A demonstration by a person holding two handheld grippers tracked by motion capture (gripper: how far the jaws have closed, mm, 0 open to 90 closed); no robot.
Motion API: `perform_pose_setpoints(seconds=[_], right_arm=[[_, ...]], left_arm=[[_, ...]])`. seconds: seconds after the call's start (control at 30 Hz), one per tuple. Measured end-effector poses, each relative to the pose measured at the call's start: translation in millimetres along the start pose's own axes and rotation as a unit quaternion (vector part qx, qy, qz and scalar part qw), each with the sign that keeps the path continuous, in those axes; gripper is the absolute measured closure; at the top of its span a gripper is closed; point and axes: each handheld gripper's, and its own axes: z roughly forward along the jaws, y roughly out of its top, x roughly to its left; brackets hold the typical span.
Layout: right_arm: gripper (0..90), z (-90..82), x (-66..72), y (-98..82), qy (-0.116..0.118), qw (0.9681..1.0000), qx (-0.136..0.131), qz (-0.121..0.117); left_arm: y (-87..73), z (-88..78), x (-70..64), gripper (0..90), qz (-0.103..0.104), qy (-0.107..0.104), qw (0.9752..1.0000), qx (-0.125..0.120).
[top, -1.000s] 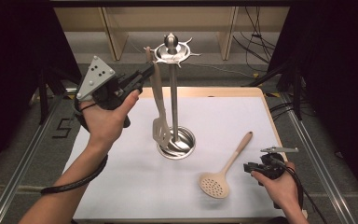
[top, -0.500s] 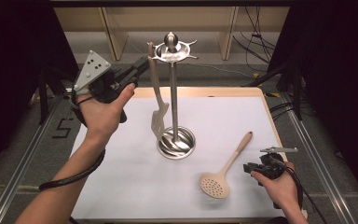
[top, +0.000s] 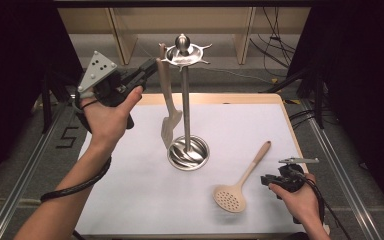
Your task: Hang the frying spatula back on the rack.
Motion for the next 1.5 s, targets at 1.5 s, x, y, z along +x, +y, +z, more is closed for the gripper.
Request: perform_pose_setpoints(seconds=[1.5], right_arm=[[73.5,-3.8,-0.6,-2.8,0.006,1.0000,0.002,-0.001]], left_arm=[[-1.3,6.1,17.9,82.2,0.022,0.008,0.9994,0.024]])
